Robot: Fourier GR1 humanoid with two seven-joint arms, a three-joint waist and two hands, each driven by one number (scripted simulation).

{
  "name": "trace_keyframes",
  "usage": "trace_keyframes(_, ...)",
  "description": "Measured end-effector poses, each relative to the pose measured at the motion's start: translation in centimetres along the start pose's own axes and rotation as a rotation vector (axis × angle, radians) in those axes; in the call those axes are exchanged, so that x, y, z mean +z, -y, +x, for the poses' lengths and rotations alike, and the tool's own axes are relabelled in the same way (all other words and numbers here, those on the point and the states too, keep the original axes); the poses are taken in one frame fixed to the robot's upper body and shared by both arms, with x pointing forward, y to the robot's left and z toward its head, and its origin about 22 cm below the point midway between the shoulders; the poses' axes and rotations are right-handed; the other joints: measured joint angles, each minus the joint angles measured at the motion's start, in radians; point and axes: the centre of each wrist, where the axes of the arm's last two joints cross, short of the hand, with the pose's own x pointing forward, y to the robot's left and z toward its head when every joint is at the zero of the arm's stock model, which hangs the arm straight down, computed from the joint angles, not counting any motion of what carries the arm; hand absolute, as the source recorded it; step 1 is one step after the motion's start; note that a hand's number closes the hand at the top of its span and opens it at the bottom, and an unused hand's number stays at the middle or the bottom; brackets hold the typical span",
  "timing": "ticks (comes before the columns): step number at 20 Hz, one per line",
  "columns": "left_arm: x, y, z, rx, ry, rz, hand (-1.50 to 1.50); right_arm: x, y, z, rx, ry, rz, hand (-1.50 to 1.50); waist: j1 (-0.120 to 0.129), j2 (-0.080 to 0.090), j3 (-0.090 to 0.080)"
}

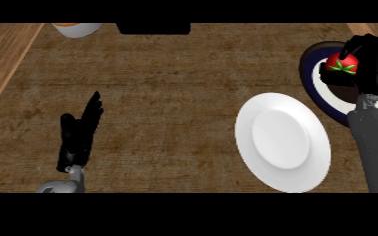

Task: Pick the tomato from the plate and place it in the plate

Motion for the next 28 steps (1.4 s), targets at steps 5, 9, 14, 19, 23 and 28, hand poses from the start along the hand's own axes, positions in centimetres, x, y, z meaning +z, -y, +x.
trace_keyframes(5, -0.2, -0.1, 0.3, 0.007, 0.003, -0.001, 0.0, -1.8, -0.4, -3.1, 0.023, -0.05, 0.022, 1.5, 0.003, 0.002, 0.0)
trace_keyframes(9, 0.2, 0.7, 0.7, 0.004, 0.004, -0.015, 0.0, -3.2, -1.1, -5.8, 0.056, -0.092, 0.072, 1.5, 0.01, 0.003, 0.0)
trace_keyframes(14, 0.1, 0.9, 0.8, 0.001, 0.006, -0.021, 0.0, -4.7, -1.2, -8.6, 0.067, -0.142, 0.204, 1.5, 0.019, 0.007, 0.001)
trace_keyframes(19, 0.1, 0.9, 1.2, 0.001, 0.012, -0.021, 0.0, -4.0, -2.3, -11.2, 0.067, -0.193, 0.386, -1.5, 0.024, 0.01, 0.002)
trace_keyframes(23, -0.1, 0.8, 1.0, -0.002, 0.013, -0.022, 0.0, -3.8, -2.3, -12.8, 0.048, -0.18, 0.482, -1.5, 0.024, 0.01, 0.002)
trace_keyframes(28, 0.0, 0.4, 1.5, 0.004, 0.009, -0.02, 0.0, -4.1, -1.5, -13.7, -0.109, -0.067, 0.47, -1.5, 0.016, 0.007, 0.002)
